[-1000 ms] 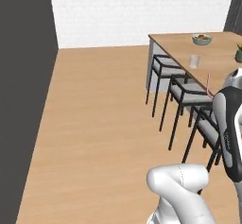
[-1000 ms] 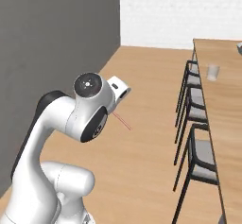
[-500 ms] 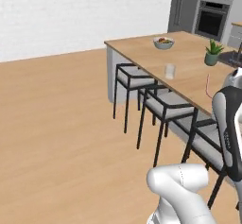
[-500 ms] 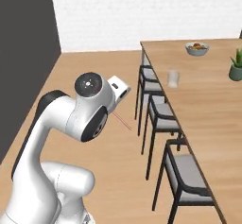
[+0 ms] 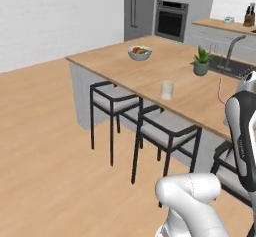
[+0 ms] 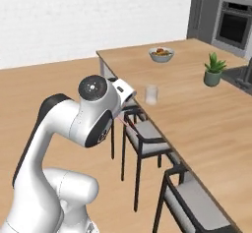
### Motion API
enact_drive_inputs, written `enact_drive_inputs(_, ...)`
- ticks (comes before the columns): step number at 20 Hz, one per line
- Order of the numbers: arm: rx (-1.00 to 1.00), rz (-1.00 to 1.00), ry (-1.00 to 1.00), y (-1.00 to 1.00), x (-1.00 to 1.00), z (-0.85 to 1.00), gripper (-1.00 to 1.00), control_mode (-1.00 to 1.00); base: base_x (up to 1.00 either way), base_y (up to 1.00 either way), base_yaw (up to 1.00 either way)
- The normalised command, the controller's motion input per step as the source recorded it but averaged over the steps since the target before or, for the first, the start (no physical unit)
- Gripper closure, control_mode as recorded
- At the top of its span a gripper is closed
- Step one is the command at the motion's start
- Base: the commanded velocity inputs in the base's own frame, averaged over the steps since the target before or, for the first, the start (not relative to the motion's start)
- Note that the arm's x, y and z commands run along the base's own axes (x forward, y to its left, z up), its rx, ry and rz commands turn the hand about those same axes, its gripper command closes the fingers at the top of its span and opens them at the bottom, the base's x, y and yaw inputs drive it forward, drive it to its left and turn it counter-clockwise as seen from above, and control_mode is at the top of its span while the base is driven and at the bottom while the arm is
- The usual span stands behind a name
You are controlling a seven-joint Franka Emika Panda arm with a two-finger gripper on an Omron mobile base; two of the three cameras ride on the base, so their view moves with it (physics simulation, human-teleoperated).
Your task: Take a straw from the drawer in front and place it inside the glass cup on the dining counter.
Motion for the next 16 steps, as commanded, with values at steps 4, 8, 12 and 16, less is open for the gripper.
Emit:
enact_drive_inputs(4,0.0,0.0,0.0,0.0,0.0,0.0,1.0,1.0,0.87,0.68,-0.49)
enact_drive_inputs(8,0.0,0.0,0.0,0.0,0.0,0.0,1.0,1.0,0.83,0.65,-0.5)
enact_drive_inputs(12,0.0,0.0,0.0,0.0,0.0,0.0,1.0,1.0,0.82,0.63,-0.49)
enact_drive_inputs(16,0.0,0.0,0.0,0.0,0.0,0.0,1.0,1.0,0.79,0.4,-0.52)
